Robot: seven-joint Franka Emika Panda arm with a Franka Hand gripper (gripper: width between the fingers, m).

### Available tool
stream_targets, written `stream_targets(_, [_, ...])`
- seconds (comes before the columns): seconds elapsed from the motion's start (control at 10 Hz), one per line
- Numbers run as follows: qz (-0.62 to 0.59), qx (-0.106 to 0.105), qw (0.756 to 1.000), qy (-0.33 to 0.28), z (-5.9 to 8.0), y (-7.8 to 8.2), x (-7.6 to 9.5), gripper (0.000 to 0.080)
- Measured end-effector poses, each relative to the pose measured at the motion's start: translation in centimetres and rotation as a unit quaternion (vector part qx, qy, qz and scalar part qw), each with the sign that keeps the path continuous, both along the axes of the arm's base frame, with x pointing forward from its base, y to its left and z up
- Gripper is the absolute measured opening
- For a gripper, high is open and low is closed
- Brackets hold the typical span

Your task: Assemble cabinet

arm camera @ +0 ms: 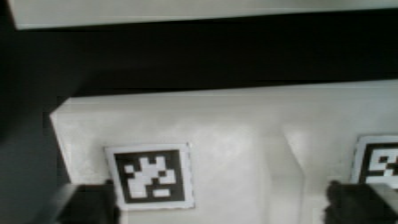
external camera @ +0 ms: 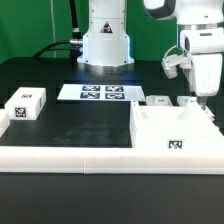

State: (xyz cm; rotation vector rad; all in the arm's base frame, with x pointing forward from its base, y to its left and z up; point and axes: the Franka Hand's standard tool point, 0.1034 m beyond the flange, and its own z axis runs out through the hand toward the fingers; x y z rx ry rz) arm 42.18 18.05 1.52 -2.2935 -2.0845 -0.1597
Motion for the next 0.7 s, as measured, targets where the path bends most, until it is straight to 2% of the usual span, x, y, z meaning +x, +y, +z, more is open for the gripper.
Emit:
stream_targets(0.1, [0.000,0.000,1.000,0.000,-0.02,0.00,-0.01,0.0364])
stream_targets(0.3, [0.000,0.000,1.000,0.000,-0.01,0.00,0.01,0.0067])
stream_targets(0.7, [0.000,0.000,1.000,0.000,-0.01,0.00,0.02,0.0068])
